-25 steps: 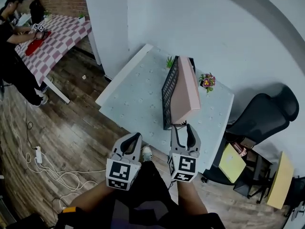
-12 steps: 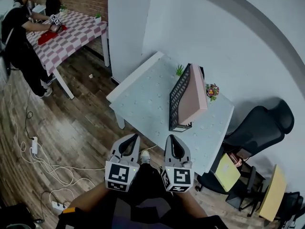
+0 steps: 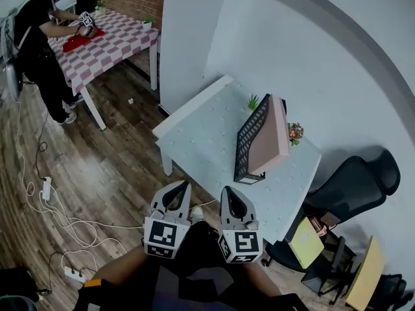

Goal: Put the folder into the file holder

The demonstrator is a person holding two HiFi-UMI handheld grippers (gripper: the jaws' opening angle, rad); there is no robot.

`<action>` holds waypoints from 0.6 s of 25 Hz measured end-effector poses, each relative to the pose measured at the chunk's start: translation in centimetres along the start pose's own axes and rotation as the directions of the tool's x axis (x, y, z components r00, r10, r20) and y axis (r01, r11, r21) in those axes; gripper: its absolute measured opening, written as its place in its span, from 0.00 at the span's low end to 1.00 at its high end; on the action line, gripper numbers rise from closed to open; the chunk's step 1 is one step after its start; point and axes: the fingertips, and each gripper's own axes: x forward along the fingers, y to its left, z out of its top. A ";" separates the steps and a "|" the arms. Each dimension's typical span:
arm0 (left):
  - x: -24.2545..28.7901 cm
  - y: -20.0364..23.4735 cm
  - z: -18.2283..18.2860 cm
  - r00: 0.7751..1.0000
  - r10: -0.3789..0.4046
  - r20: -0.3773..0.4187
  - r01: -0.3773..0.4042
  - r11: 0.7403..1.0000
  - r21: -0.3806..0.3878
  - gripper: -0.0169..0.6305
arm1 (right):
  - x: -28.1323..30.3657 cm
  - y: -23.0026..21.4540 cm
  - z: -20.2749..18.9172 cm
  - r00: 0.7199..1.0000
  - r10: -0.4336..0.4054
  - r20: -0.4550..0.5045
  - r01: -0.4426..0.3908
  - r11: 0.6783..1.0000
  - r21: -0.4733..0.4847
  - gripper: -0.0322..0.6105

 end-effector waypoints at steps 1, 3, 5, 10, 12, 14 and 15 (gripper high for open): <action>0.1 0.0 0.0 1.000 -0.003 0.002 0.003 1.000 -0.001 0.04 | 0.1 0.0 0.0 1.000 0.003 -0.001 -0.003 1.000 -0.003 0.07; 0.3 -0.2 0.1 1.000 -0.011 0.003 0.011 1.000 -0.002 0.04 | 0.2 -0.1 0.0 1.000 0.000 -0.006 0.000 1.000 -0.003 0.07; 0.5 -0.2 0.2 1.000 -0.020 0.003 0.020 1.000 -0.003 0.04 | 0.3 -0.3 0.0 1.000 -0.008 -0.013 0.008 1.000 -0.002 0.07; 1.1 -0.2 -0.4 0.999 -0.038 -0.013 0.038 0.999 -0.011 0.04 | 0.8 -0.5 -0.6 0.999 -0.017 -0.037 0.017 1.000 0.004 0.07; 1.2 -0.2 -0.8 0.999 -0.045 -0.021 0.045 0.999 -0.013 0.04 | 0.9 -0.5 -1.0 0.999 -0.021 -0.048 0.021 1.000 0.008 0.07; 1.2 -0.1 -1.0 0.999 -0.048 -0.026 0.048 0.999 -0.017 0.04 | 1.0 -0.4 -1.4 0.998 -0.023 -0.058 0.023 1.000 0.013 0.07; 1.1 -0.1 -1.1 0.998 -0.048 -0.027 0.048 0.999 -0.019 0.04 | 1.0 -0.3 -1.5 0.998 -0.023 -0.061 0.024 1.000 0.014 0.07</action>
